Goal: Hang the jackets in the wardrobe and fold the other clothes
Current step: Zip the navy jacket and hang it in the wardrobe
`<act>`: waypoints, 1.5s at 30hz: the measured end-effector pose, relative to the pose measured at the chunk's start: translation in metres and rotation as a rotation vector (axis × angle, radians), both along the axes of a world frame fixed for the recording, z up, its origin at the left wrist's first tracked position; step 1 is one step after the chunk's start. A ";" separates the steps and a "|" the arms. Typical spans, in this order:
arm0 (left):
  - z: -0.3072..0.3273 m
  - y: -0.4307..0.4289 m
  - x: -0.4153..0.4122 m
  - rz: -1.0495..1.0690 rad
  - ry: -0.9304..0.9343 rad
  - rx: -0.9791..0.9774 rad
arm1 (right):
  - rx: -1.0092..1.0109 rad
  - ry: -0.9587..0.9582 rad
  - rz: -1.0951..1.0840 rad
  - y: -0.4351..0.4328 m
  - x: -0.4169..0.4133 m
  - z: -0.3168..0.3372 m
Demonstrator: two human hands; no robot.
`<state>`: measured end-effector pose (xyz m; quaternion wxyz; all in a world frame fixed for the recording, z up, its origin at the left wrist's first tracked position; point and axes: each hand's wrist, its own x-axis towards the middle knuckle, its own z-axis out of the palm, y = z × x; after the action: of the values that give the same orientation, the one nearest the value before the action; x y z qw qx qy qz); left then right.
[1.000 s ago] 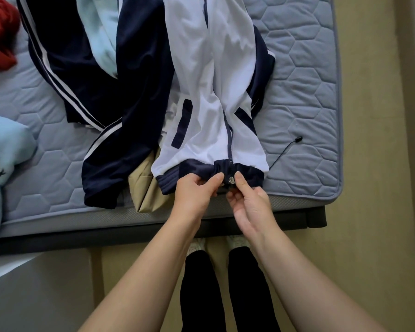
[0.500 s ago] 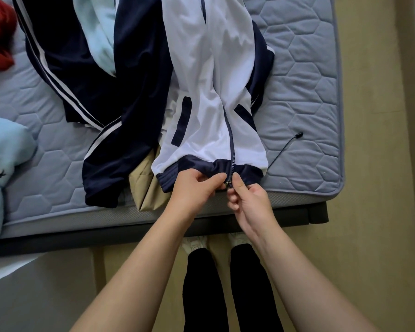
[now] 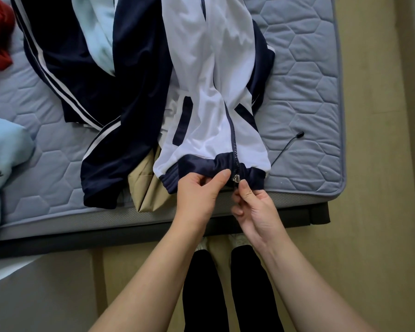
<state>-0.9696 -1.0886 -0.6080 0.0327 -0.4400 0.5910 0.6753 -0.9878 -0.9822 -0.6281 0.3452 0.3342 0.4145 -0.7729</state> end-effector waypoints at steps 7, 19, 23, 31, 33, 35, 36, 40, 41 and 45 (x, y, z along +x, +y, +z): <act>0.004 0.006 -0.003 0.080 0.064 -0.046 | 0.022 0.005 -0.059 -0.004 0.001 0.002; 0.004 0.012 -0.002 0.066 0.049 -0.111 | 0.054 0.006 -0.113 -0.008 0.000 0.001; 0.001 0.013 0.001 -0.011 0.019 -0.154 | 0.087 -0.040 -0.184 -0.009 0.000 -0.001; -0.001 0.005 0.003 0.145 -0.025 -0.108 | 0.041 -0.036 -0.155 -0.010 -0.006 0.000; -0.001 0.004 0.001 0.152 -0.024 -0.101 | 0.008 -0.027 -0.135 -0.009 -0.005 0.000; 0.000 0.004 -0.001 0.142 -0.011 -0.106 | -0.006 -0.024 -0.125 -0.009 -0.003 0.000; 0.001 0.005 -0.002 0.135 0.000 -0.108 | -0.006 -0.024 -0.127 -0.008 -0.002 0.000; 0.003 0.008 -0.006 0.135 0.038 -0.114 | 0.004 -0.023 -0.141 -0.009 0.000 0.000; 0.004 0.008 -0.007 0.134 0.040 -0.115 | 0.006 -0.026 -0.147 -0.010 0.001 0.000; 0.005 0.010 -0.008 0.127 0.032 -0.116 | 0.017 -0.028 -0.164 -0.012 0.000 0.002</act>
<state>-0.9773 -1.0784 -0.6033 -0.0451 -0.4671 0.6006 0.6474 -0.9880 -0.9942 -0.6262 0.2838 0.3806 0.3876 -0.7902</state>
